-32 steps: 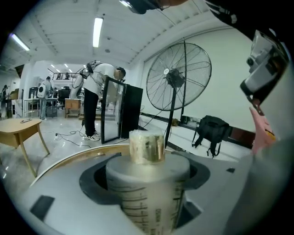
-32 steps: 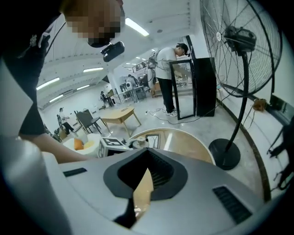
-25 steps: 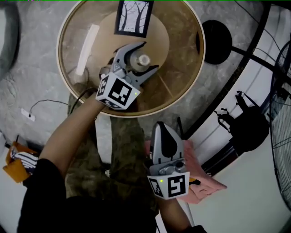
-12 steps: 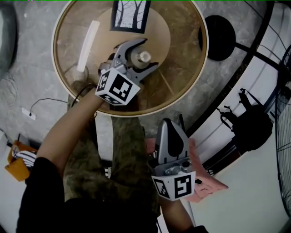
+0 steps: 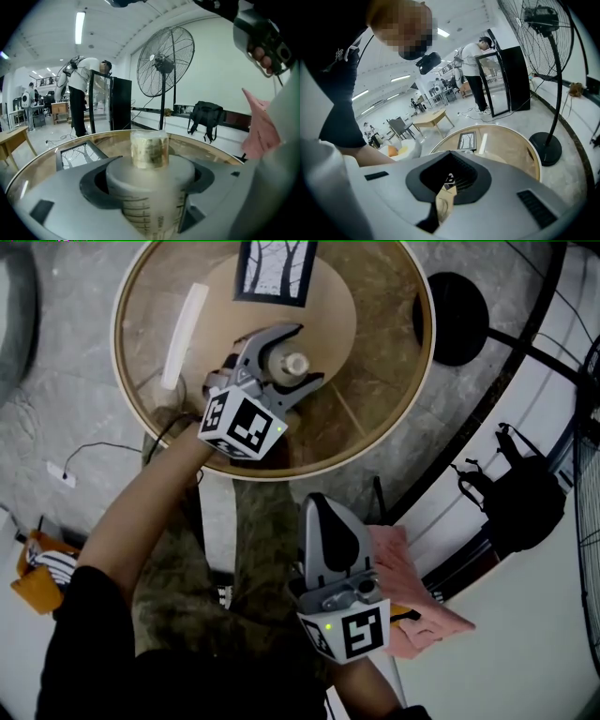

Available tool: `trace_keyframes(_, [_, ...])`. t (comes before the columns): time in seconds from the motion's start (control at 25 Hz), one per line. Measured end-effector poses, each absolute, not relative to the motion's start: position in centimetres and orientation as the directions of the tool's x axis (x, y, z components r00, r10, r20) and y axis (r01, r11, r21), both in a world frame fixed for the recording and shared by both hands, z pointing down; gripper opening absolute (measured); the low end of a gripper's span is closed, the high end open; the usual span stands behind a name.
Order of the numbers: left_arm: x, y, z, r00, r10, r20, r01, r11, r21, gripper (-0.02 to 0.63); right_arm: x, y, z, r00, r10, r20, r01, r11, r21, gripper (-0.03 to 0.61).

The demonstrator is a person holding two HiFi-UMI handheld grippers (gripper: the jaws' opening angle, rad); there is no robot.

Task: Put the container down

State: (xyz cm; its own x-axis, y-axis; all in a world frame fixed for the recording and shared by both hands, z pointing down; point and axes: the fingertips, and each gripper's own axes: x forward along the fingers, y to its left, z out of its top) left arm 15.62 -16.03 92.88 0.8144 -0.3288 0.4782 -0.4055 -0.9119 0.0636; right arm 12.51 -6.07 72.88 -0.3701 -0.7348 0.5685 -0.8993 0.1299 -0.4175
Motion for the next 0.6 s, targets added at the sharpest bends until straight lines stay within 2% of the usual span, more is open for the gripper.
trace_keyframes(0.24, [12.9,-14.5,94.6,0.779,-0.278,0.562,-0.369,-0.928,0.051,0.35,14.9,-5.9,73.0,-0.293,-0.755,0.587,-0.926,0.07,-0.371,0.021])
trace_keyframes(0.6, [12.0,-13.7,94.8,0.781,-0.237,0.579,-0.343,-0.936,0.08,0.353,16.3,-5.4,73.7,-0.215,-0.764,0.608,-0.948,0.015,-0.317,0.021])
